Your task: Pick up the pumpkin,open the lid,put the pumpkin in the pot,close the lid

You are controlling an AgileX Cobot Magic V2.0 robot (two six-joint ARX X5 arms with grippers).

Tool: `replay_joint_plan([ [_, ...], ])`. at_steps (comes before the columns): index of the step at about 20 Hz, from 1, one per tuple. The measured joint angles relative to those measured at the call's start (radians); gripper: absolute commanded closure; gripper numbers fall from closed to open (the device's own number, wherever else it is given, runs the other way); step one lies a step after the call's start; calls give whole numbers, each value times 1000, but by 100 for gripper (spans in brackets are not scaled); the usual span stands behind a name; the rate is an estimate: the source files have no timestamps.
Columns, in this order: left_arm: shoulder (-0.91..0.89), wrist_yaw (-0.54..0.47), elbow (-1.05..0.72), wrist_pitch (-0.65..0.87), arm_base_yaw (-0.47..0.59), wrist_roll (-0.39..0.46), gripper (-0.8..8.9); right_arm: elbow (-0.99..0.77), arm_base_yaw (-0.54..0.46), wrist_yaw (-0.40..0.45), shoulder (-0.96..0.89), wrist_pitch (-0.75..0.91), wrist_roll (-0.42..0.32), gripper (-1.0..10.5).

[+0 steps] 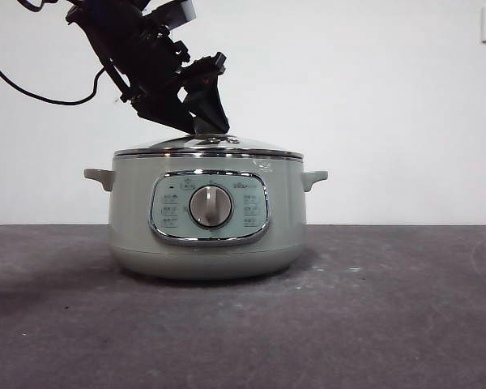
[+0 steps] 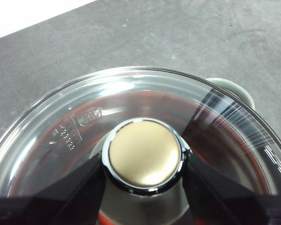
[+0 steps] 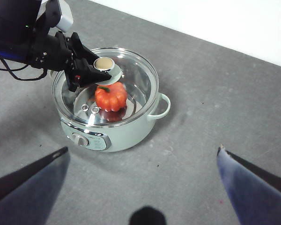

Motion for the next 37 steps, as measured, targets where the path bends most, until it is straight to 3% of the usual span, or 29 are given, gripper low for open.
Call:
replay_joint_plan([
  [3,0,-1,4,-10,0,0,384,0,0,0,0,-3,0,381],
  [5,0,-1,6,-16,0,0,299,0,0,-3,0,-6,0,381],
  [14,-96,0,11,-161,-1,5,302,0,0,-138,15,-100,15,383],
  [20,-357,111,11,-459,-2,-5,315,0,0,-272,43,-161,23,390],
  [22,-459,153,11,-593,-2,-6,318,0,0,-327,60,-197,22,485],
  [23,-510,167,11,-653,-2,-8,355,0,0,-338,68,-209,22,552],
  [24,-559,175,11,-705,-2,-9,460,0,0,-339,77,-211,22,617],
  [26,-645,181,11,-788,-2,-11,761,0,0,-340,88,-211,21,795],
  [27,-670,181,11,-813,-2,-11,841,0,0,-340,89,-211,21,880],
  [28,-689,182,11,-832,-2,-11,817,0,0,-340,90,-211,20,954],
  [37,-782,183,11,-889,-2,-11,818,0,0,-340,93,-212,10,956],
])
